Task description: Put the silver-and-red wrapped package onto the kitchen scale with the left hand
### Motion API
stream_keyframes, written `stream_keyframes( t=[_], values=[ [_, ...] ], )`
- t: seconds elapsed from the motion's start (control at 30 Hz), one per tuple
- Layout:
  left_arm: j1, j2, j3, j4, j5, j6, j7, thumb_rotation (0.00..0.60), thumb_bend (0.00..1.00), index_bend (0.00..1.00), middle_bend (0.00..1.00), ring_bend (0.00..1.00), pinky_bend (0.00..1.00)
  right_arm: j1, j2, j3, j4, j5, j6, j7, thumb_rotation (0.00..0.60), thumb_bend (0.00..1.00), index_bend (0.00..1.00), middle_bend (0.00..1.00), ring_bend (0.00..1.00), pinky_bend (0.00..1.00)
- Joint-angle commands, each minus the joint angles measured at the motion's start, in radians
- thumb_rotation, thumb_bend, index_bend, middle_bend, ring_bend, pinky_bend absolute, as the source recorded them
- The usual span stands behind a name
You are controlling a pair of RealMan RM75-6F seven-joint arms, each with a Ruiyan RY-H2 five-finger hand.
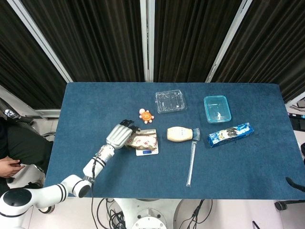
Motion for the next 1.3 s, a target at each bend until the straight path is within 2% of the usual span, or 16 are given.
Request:
stream_keyframes(
  t=[0.03, 0.13, 0.23, 0.33, 0.53, 0.7, 0.8, 1.0, 1.3],
  values=[
    [-0.006, 0.008, 0.002, -0.012, 0.001, 0.001, -0.020, 0.600, 0.21, 0.02, 0.07, 0.00, 0.02, 0.001, -0.001, 0.000, 0.001, -0.001, -0.001, -0.001, 0.600, 0.03, 0.00, 0.00, 0.00, 0.00],
    [-0.008, 0.001, -0.011, -0.012, 0.003, 0.028, -0.032, 0.600, 0.20, 0.00, 0.01, 0.00, 0.00, 0.003, -0.003, -0.003, 0.000, -0.004, -0.005, -0.006, 0.600, 0.03, 0.00, 0.00, 0.00, 0.00],
    [-0.001, 0.001, -0.016, -0.016, 0.018, 0.075, -0.043, 0.600, 0.18, 0.00, 0.01, 0.00, 0.00, 0.004, -0.002, -0.003, -0.005, -0.007, -0.003, -0.013, 0.600, 0.03, 0.00, 0.00, 0.00, 0.00],
    [0.017, 0.043, -0.010, -0.058, 0.026, 0.106, -0.030, 0.600, 0.17, 0.00, 0.01, 0.00, 0.00, 0.002, 0.000, 0.000, -0.012, -0.008, 0.007, -0.015, 0.600, 0.03, 0.00, 0.00, 0.00, 0.00],
    [0.122, 0.236, 0.031, -0.271, -0.004, 0.196, 0.095, 0.600, 0.17, 0.00, 0.01, 0.00, 0.00, 0.004, 0.002, 0.000, -0.024, -0.010, 0.009, -0.029, 0.600, 0.03, 0.00, 0.00, 0.00, 0.00],
    [0.263, 0.407, 0.075, -0.427, -0.011, 0.358, 0.146, 0.600, 0.17, 0.00, 0.01, 0.00, 0.00, 0.007, -0.001, -0.004, -0.041, -0.026, 0.017, -0.051, 0.600, 0.03, 0.00, 0.00, 0.00, 0.00],
    [0.347, 0.493, 0.114, -0.475, 0.016, 0.452, 0.141, 0.600, 0.17, 0.00, 0.01, 0.00, 0.00, 0.009, -0.002, -0.008, -0.056, -0.037, 0.022, -0.068, 0.600, 0.03, 0.00, 0.00, 0.00, 0.00],
    [0.480, 0.593, 0.203, -0.483, 0.080, 0.575, 0.125, 0.600, 0.17, 0.00, 0.03, 0.00, 0.00, 0.024, -0.015, -0.014, -0.083, -0.055, 0.014, -0.123, 0.600, 0.03, 0.00, 0.00, 0.00, 0.00],
    [0.631, 0.574, 0.273, -0.380, 0.142, 0.706, 0.050, 0.600, 0.17, 0.00, 0.04, 0.00, 0.00, 0.041, -0.027, -0.013, -0.106, -0.055, 0.003, -0.174, 0.600, 0.03, 0.00, 0.00, 0.00, 0.00]
  ],
)
